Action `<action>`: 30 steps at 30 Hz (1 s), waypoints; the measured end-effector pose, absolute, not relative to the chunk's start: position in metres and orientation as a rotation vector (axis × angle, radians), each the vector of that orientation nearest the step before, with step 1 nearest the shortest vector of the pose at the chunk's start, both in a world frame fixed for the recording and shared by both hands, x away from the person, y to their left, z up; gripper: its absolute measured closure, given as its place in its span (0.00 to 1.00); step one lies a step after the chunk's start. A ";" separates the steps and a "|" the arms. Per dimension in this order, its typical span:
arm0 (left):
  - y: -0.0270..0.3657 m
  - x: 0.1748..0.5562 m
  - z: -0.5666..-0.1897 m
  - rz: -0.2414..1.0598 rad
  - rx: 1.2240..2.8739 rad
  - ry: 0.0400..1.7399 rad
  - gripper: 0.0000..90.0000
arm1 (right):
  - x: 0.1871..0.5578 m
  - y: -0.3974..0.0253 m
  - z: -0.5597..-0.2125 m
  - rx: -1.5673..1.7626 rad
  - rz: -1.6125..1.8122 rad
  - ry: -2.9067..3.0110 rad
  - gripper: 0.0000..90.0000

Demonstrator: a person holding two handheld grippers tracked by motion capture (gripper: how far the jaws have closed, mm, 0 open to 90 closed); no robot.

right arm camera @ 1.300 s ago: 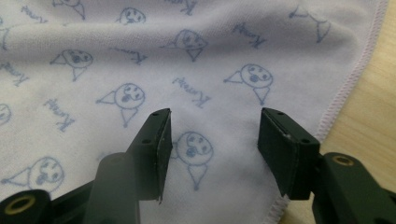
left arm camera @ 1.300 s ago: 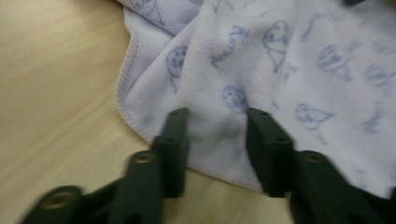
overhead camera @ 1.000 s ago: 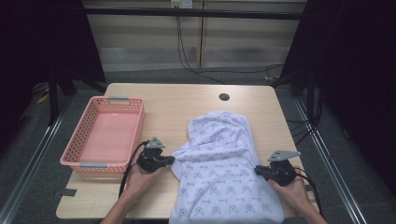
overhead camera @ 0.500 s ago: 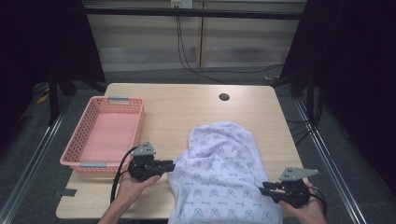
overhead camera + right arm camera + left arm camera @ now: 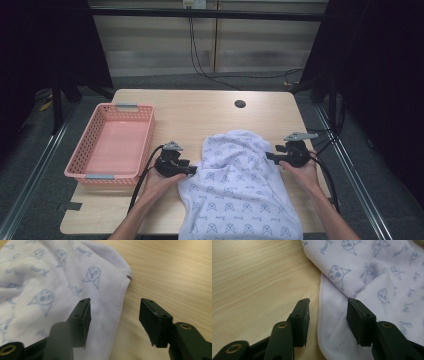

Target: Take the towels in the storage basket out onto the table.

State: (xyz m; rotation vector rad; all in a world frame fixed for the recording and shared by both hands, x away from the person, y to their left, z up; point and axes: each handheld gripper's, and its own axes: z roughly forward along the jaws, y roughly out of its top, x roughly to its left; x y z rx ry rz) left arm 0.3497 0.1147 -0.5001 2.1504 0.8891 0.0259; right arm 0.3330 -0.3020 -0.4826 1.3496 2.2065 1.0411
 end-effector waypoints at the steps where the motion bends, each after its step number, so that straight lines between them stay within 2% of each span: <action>1: 0.113 0.349 -0.501 0.036 2.148 0.874 0.60 | 0.339 -0.301 -0.485 1.362 1.039 2.214 0.48; 2: 0.113 0.349 -0.501 0.036 2.148 0.874 0.63 | 0.343 -0.300 -0.488 1.356 1.051 2.221 0.50; 3: 0.112 0.347 -0.501 -0.002 2.163 0.835 0.70 | 0.345 -0.298 -0.490 1.360 1.077 2.236 0.59; 5: 0.110 0.342 -0.499 0.014 2.196 0.766 0.93 | 0.342 -0.294 -0.489 1.337 1.129 2.243 0.82; 7: 0.112 0.341 -0.495 0.013 2.176 0.773 0.97 | 0.338 -0.294 -0.482 1.325 1.169 2.240 0.96; 8: 0.114 0.341 -0.492 0.013 2.142 0.784 0.97 | 0.335 -0.296 -0.477 1.317 1.187 2.223 0.98; 12: 0.127 0.342 -0.477 0.034 2.038 0.802 0.98 | 0.327 -0.309 -0.454 1.310 1.255 2.143 0.99; 14: 0.136 0.343 -0.463 0.053 1.983 0.806 0.98 | 0.321 -0.324 -0.427 1.286 1.280 2.078 0.99; 15: 0.142 0.344 -0.446 0.079 1.945 0.791 0.98 | 0.319 -0.328 -0.416 1.272 1.295 2.052 0.99; 17: 0.145 0.344 -0.436 0.110 1.926 0.785 0.98 | 0.318 -0.331 -0.406 1.262 1.303 2.029 0.99; 20: 0.157 0.345 -0.396 0.159 1.832 0.750 0.98 | 0.310 -0.345 -0.366 1.226 1.383 1.917 0.99; 23: 0.160 0.340 -0.383 0.172 1.809 0.723 0.98 | 0.302 -0.351 -0.353 1.205 1.405 1.879 0.99; 26: 0.157 0.323 -0.383 0.181 1.874 0.678 0.98 | 0.277 -0.353 -0.358 1.191 1.400 1.901 0.99; 27: 0.157 0.316 -0.388 0.156 1.899 0.676 0.98 | 0.269 -0.352 -0.366 1.191 1.395 1.927 0.99; 28: 0.158 0.300 -0.405 0.073 1.930 0.660 0.98 | 0.260 -0.351 -0.376 1.204 1.384 1.965 0.99; 30: 0.158 0.288 -0.418 0.047 1.976 0.662 0.98 | 0.249 -0.349 -0.387 1.216 1.353 2.003 0.99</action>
